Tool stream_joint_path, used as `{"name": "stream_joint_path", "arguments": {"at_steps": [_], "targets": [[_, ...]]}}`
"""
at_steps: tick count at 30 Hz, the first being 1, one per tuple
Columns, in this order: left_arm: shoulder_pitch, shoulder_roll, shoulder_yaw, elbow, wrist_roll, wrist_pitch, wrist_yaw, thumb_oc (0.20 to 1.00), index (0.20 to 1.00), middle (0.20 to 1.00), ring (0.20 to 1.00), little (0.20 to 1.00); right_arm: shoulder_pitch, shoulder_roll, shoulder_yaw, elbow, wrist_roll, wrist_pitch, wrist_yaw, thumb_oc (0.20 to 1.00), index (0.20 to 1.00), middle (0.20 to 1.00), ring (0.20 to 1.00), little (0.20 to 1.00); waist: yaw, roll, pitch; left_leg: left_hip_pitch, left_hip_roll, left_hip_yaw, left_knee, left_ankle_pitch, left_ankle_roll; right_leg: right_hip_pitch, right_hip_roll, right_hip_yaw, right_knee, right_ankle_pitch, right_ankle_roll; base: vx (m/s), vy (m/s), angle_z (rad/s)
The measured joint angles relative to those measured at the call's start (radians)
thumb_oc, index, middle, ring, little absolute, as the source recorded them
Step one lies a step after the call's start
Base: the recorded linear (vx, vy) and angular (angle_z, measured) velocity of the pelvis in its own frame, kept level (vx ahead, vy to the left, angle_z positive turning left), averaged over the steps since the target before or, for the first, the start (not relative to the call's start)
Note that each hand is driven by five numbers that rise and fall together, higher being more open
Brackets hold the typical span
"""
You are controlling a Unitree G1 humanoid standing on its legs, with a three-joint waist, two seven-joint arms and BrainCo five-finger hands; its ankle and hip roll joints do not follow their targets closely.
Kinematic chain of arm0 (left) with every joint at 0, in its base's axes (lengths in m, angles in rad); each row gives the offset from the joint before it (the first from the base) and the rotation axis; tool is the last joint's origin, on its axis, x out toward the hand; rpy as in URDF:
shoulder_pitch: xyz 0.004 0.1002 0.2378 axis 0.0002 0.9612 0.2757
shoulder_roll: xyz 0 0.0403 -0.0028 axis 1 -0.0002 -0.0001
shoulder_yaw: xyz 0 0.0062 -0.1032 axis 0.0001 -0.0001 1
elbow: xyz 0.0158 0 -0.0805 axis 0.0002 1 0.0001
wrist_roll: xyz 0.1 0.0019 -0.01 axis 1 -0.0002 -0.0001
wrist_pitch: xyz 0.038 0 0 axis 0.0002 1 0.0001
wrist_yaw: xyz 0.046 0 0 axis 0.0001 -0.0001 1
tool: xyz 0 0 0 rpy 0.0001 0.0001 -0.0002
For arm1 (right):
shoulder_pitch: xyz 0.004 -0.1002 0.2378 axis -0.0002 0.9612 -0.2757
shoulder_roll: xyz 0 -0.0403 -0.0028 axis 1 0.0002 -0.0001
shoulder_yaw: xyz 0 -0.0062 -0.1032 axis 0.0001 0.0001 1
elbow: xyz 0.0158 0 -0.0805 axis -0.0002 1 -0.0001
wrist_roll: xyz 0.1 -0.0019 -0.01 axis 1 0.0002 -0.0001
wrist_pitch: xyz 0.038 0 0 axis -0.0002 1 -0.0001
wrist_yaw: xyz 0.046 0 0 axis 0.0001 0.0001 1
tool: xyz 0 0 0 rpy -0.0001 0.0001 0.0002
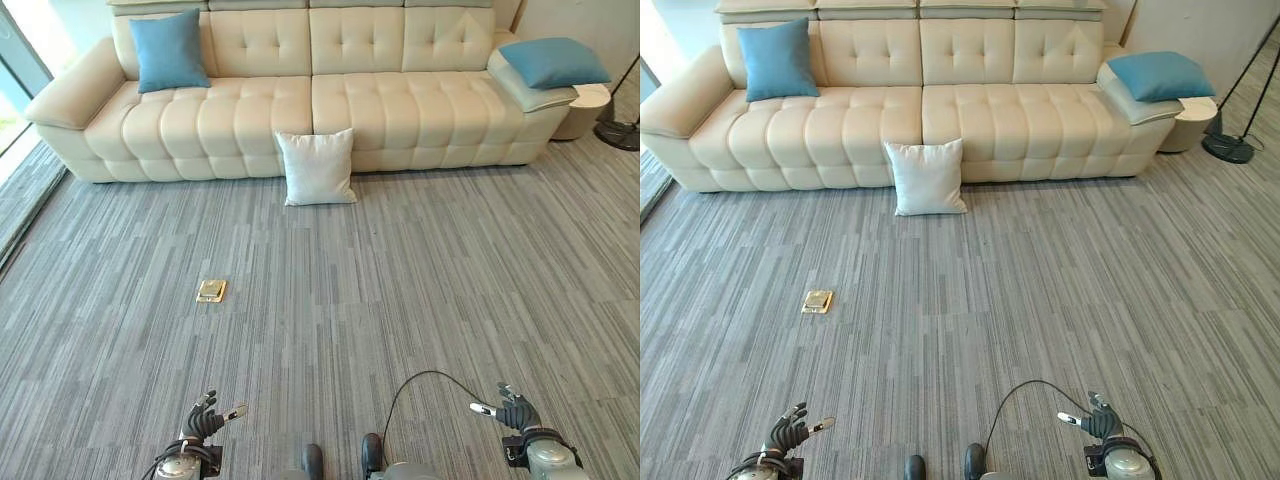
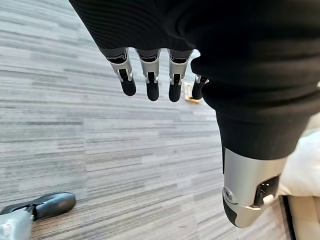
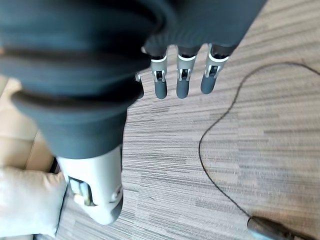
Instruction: Pick up all the scattered cushions and arrange them neatly on the sofa.
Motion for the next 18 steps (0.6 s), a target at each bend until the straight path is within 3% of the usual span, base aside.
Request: {"name": "stream_joint_path", "arguments": {"at_steps": [5,9,13,18], "targets": [[-0.001,-0.012,-0.002,-0.002,0.000,0.001,0.000,1.000,1.000,1.000,1.000,1.000,0.020,0.000,-0.005,0.003,0.007,-0.001,-0.009,1.000,1.000,1.000,1.000,1.000,0.006,0.008,0.005,-0.044,-0.001,-0.027,0.016,-0.006,-0.004,-0.019,-0.004,-0.037,0.005,-0.001,-0.003,0.01,0.011,0.21],[-0.008,-0.014,-0.003,-0.010,0.001,0.000,-0.001,1.000,1.000,1.000,1.000,1.000,0.030,0.003,-0.011,0.005,0.020,-0.002,-0.024,1.000,1.000,1.000,1.000,1.000,0.000,-0.004,0.013,-0.065,-0.001,-0.037,0.036,-0.016,0.007,-0.019,-0.011,-0.075,0.005,-0.009,-0.015,0.07,0.060,0.25],[-0.008,-0.016,-0.003,-0.019,0.001,0.002,0.000,1.000,1.000,1.000,1.000,1.000,0.006,0.018,-0.009,0.004,0.020,-0.011,-0.027,1.000,1.000,1.000,1.000,1.000,0.003,-0.017,0.017,-0.061,-0.005,-0.016,0.039,-0.016,0.006,-0.022,-0.015,-0.056,0.006,-0.012,-0.012,0.08,0.122,-0.10],[-0.012,-0.005,-0.002,-0.059,0.000,0.003,0.003,1.000,1.000,1.000,1.000,1.000,-0.022,0.022,0.000,0.003,0.018,-0.010,-0.035,1.000,1.000,1.000,1.000,1.000,0.016,-0.024,0.017,-0.063,-0.013,0.045,0.040,-0.018,0.030,-0.057,-0.017,0.011,0.008,0.015,-0.003,0.07,0.214,-0.44]]}}
